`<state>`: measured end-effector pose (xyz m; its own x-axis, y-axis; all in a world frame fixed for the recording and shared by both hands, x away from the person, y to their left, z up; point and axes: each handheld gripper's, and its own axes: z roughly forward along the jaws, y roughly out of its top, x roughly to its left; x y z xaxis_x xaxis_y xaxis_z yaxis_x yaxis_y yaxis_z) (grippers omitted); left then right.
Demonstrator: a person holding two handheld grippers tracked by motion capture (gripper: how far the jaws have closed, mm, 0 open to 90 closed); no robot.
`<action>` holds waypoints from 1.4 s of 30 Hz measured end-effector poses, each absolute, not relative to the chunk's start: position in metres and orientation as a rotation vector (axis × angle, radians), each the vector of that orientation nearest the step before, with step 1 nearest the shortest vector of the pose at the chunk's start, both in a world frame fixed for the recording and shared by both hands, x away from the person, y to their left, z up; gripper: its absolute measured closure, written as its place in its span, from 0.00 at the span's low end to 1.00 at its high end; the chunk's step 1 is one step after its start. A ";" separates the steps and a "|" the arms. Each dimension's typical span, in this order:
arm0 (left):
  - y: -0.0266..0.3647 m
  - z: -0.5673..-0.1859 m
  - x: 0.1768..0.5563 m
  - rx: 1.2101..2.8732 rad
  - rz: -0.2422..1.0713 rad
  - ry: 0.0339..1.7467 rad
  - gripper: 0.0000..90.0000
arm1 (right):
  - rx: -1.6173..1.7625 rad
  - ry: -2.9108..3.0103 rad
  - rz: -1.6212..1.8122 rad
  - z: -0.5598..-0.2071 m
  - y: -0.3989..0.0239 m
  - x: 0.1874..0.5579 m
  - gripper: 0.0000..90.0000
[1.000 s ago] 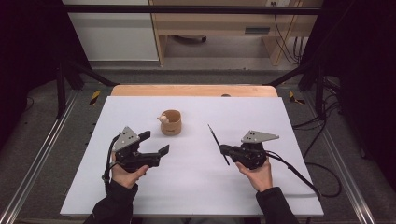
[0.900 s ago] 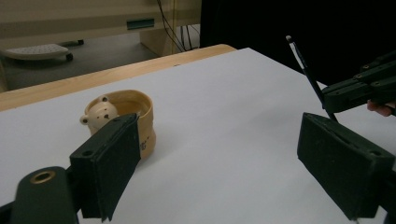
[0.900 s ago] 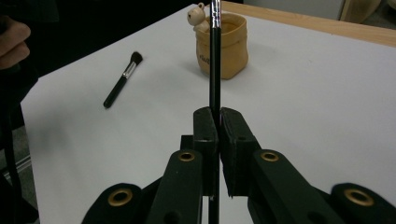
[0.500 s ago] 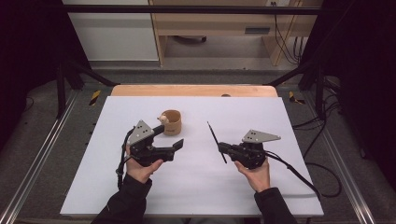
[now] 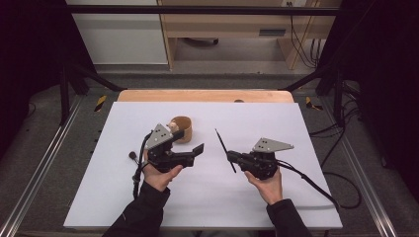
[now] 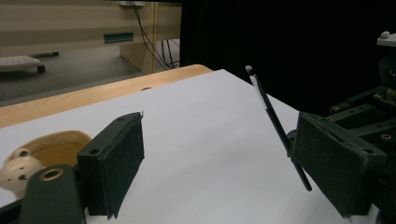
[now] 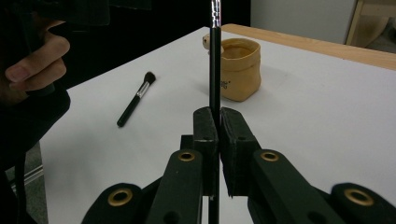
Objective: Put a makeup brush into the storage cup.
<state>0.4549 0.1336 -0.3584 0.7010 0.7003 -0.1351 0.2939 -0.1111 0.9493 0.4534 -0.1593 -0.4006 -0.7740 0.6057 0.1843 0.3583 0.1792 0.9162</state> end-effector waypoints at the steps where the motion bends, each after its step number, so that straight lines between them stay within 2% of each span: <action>1: 0.132 -0.359 0.455 1.700 0.415 0.806 0.17 | 0.932 2.233 1.637 -0.401 -0.159 0.453 0.95; 14: 0.110 -0.368 0.461 1.695 0.365 0.811 0.21 | 0.920 2.235 1.650 -0.405 -0.154 0.452 0.95; 24: 0.101 -0.371 0.463 1.683 0.343 0.822 0.29 | 0.907 2.222 1.671 -0.405 -0.152 0.451 0.95; 31: 0.091 -0.373 0.463 1.687 0.319 0.820 0.37 | 0.908 2.220 1.687 -0.404 -0.151 0.450 0.95; 42: 0.083 -0.376 0.462 1.665 0.281 0.845 0.59 | 0.904 2.219 1.698 -0.405 -0.150 0.449 0.95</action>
